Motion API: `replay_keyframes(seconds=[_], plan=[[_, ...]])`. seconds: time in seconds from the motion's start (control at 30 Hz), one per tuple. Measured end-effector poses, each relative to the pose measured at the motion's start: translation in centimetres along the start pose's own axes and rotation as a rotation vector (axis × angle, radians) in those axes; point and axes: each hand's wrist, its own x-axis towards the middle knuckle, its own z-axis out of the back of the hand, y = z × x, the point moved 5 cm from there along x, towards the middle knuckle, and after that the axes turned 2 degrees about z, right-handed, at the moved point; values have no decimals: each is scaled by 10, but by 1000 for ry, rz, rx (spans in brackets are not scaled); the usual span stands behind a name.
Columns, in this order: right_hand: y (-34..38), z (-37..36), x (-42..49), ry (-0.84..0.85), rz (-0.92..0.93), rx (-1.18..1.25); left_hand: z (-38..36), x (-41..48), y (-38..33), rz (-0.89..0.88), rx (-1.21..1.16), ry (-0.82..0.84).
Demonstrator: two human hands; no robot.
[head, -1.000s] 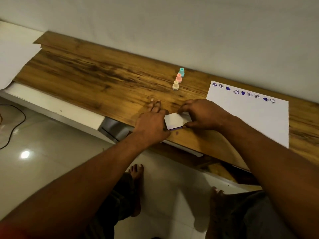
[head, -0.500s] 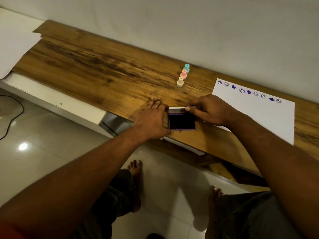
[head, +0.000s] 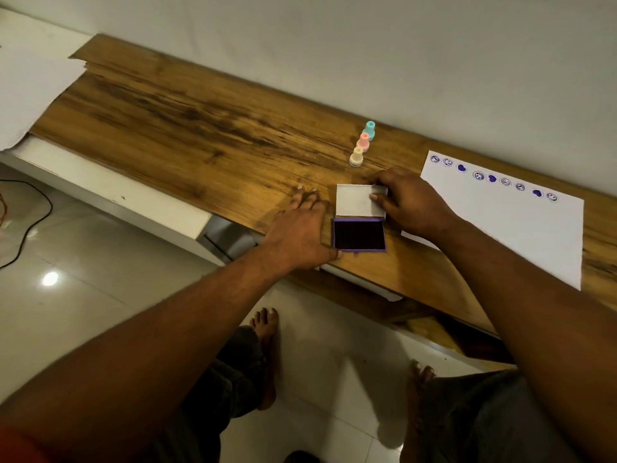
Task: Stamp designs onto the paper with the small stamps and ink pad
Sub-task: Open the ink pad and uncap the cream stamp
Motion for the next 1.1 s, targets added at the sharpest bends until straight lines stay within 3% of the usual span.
replay_keyframes(seconds=[0.87,1.1], plan=[[7,-5,3,-4,15,-86,-6,5,3,-12,3,-26],[11,15,9,-227,-64,-50,1,2,2,-5,-6,-4]])
